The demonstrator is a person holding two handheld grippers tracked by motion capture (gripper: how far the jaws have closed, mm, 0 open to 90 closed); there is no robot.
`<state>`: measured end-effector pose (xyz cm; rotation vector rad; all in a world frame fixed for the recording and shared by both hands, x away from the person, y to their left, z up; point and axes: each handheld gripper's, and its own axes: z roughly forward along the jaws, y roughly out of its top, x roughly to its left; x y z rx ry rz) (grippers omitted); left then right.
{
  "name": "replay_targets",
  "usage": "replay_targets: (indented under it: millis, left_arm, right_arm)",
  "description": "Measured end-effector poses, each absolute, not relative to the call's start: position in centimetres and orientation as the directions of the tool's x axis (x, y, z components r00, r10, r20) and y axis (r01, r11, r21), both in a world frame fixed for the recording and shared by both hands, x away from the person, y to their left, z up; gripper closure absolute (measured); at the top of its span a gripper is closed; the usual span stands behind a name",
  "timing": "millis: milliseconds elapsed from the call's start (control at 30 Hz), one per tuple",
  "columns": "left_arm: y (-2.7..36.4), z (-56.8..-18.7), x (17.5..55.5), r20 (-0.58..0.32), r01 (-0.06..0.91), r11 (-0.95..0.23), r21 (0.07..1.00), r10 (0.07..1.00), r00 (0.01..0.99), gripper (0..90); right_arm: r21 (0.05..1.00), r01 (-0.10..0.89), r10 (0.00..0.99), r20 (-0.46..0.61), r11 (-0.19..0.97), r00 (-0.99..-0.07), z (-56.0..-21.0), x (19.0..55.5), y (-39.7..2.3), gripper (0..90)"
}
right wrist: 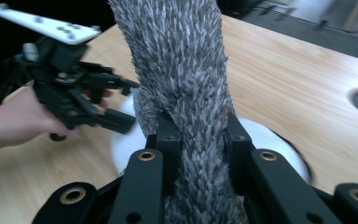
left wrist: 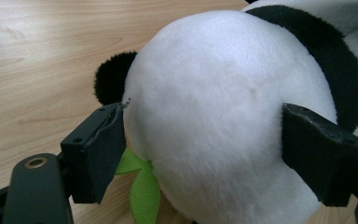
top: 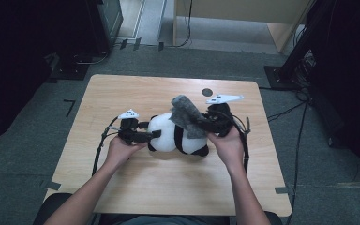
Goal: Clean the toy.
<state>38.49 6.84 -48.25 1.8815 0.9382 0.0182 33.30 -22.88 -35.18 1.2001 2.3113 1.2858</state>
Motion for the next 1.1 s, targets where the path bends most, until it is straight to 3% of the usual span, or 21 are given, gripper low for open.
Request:
replay_targets:
  millis: [400, 533, 1100]
  left_arm:
    - [6.5, -48.2, 37.9, -0.345, 0.559, -0.192, 0.807, 0.615, 0.709, 16.3]
    - [6.3, -48.1, 37.7, -0.302, 0.54, -0.227, 0.811, 0.628, 0.717, 17.2]
    - [6.2, -47.8, 38.1, -0.321, 0.588, -0.264, 0.764, 0.635, 0.702, 21.9]
  right_arm:
    - [0.731, 0.556, 0.694, 0.159, 0.395, -0.702, -38.8, 36.2, -16.2, 74.3]
    - [0.688, 0.561, 0.698, 0.11, 0.46, -0.707, -40.5, 36.4, -14.8, 73.5]
    - [0.688, 0.609, 0.755, 0.133, 0.396, -0.642, -40.0, 34.9, -20.0, 73.9]
